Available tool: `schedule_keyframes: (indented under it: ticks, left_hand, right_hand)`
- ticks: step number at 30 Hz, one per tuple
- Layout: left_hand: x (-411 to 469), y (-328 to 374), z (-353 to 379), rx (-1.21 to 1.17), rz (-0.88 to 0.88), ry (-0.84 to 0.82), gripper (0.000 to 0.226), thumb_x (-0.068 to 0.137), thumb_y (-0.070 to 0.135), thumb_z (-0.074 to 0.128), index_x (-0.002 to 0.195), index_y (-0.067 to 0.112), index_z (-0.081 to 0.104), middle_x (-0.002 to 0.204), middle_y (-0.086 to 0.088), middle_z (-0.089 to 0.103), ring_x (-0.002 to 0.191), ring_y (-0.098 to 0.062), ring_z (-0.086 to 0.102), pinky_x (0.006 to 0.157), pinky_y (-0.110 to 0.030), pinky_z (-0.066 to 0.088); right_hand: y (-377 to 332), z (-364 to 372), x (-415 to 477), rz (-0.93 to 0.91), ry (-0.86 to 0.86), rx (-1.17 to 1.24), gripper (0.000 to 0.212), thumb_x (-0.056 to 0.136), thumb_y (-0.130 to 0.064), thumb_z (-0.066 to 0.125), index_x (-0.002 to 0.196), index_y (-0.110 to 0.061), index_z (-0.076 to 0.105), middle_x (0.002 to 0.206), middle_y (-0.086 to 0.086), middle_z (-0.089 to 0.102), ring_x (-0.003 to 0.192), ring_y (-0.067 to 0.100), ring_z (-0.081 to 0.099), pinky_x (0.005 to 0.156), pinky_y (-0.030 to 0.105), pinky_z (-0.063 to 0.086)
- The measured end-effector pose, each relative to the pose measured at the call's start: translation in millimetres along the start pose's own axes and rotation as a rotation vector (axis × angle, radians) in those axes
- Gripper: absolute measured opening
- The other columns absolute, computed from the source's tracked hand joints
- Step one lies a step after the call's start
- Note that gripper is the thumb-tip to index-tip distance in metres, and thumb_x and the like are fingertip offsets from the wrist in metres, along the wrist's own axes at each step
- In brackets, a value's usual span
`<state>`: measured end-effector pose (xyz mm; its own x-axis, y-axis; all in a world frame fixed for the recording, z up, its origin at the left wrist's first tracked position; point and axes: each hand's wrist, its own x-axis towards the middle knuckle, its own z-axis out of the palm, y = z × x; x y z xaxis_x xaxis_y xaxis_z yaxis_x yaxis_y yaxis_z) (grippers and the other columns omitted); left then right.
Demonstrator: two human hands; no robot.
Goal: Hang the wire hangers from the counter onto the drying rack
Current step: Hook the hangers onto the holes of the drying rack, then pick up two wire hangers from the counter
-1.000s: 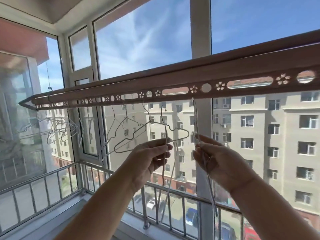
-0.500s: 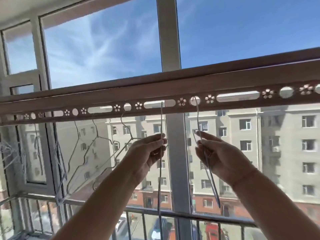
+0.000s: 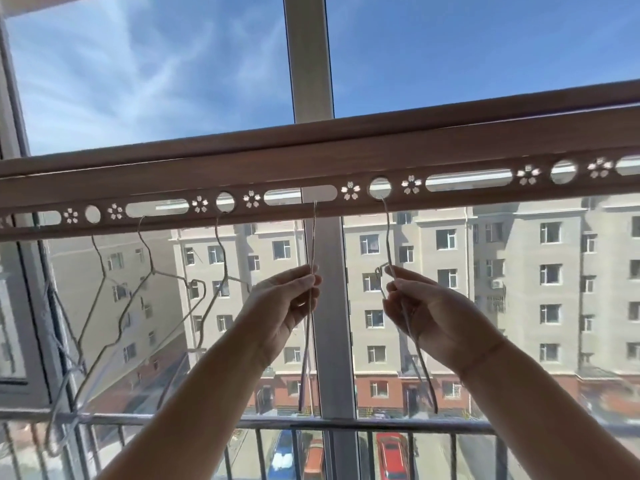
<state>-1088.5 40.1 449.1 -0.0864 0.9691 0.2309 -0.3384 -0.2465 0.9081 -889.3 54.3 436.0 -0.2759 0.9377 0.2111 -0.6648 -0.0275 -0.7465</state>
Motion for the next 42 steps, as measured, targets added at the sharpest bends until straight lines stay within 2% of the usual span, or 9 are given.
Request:
schedule_keyframes:
  ticks: [5,11,19,24,29,32,36,40,42]
  left_hand:
    - [1,-5,-4,-0.014,0.010,-0.003,0.017,0.090,0.002,0.052,0.099,0.001,0.067,0.079,-0.009,0.067,0.060,-0.011,0.064,0.054,-0.017,0.053]
    - [-12,-22,-29,0.089,0.018,0.016,0.018,0.092,0.011,0.052,0.097,0.011,0.069,0.082,-0.002,0.068,0.072,-0.012,0.060,0.065,-0.023,0.045]
    - [-36,-92,-56,0.225,-0.154,-0.025,0.016,0.090,0.012,0.056,0.101,0.018,0.066,0.088,0.001,0.067,0.079,-0.014,0.058,0.069,-0.025,0.043]
    - [-52,-149,-42,0.343,-0.233,-0.209,0.020,0.087,0.015,0.060,0.105,0.021,0.066,0.095,0.002,0.071,0.089,-0.014,0.063,0.078,-0.029,0.046]
    - [-75,-193,1,0.448,-0.238,-0.480,0.028,0.088,0.015,0.061,0.115,0.023,0.060,0.113,0.003,0.067,0.102,-0.009,0.061,0.083,-0.022,0.047]
    - [-87,-215,30,0.482,-0.235,-0.595,0.037,0.088,0.014,0.062,0.124,0.016,0.056,0.120,0.000,0.063,0.104,-0.006,0.060,0.082,-0.015,0.047]
    - [-102,-243,75,0.464,-0.267,-0.705,0.043,0.085,0.014,0.065,0.127,0.016,0.053,0.123,-0.001,0.060,0.114,-0.012,0.057,0.083,-0.012,0.047]
    - [-118,-272,130,0.439,-0.289,-0.792,0.045,0.083,0.013,0.068,0.125,0.018,0.055,0.126,0.000,0.060,0.119,-0.016,0.054,0.093,-0.023,0.043]
    - [-129,-286,163,0.411,-0.315,-0.836,0.044,0.083,0.010,0.067,0.125,0.017,0.054,0.126,0.000,0.060,0.119,-0.015,0.053,0.089,-0.020,0.042]
  right_hand:
    - [2,-3,-5,-0.022,0.012,-0.055,0.023,0.090,-0.001,0.047,0.109,-0.003,0.059,0.066,0.005,0.060,0.054,0.012,0.059,0.053,0.024,0.055]
    - [15,-24,-13,-0.128,0.208,-0.156,0.009,0.089,-0.009,0.054,0.094,-0.010,0.061,0.074,0.003,0.055,0.063,0.012,0.053,0.051,0.019,0.051]
    - [55,-85,-40,-0.174,0.436,-0.489,0.021,0.086,-0.010,0.060,0.106,-0.015,0.059,0.083,0.002,0.057,0.075,0.012,0.052,0.068,0.023,0.041]
    - [70,-117,-75,-0.176,0.489,-0.674,0.039,0.083,-0.013,0.065,0.121,-0.011,0.054,0.112,0.014,0.062,0.100,0.022,0.057,0.075,0.027,0.044]
    - [68,-155,-116,-0.182,0.569,-0.801,0.047,0.079,-0.017,0.071,0.122,-0.015,0.051,0.118,0.011,0.055,0.107,0.021,0.054,0.079,0.020,0.045]
    - [60,-183,-145,-0.188,0.635,-0.883,0.048,0.077,-0.019,0.074,0.119,-0.023,0.052,0.123,0.007,0.052,0.116,0.020,0.049,0.091,0.027,0.043]
    - [42,-221,-191,-0.174,0.750,-0.981,0.064,0.074,-0.022,0.076,0.131,-0.020,0.047,0.133,0.004,0.048,0.126,0.020,0.043,0.106,0.041,0.038]
    - [22,-258,-242,-0.164,0.891,-0.951,0.064,0.075,-0.020,0.075,0.131,-0.021,0.043,0.139,0.006,0.042,0.130,0.018,0.037,0.102,0.031,0.035]
    - [6,-276,-270,-0.160,0.968,-0.951,0.062,0.077,-0.019,0.074,0.131,-0.019,0.043,0.139,0.007,0.041,0.130,0.018,0.037,0.101,0.031,0.035]
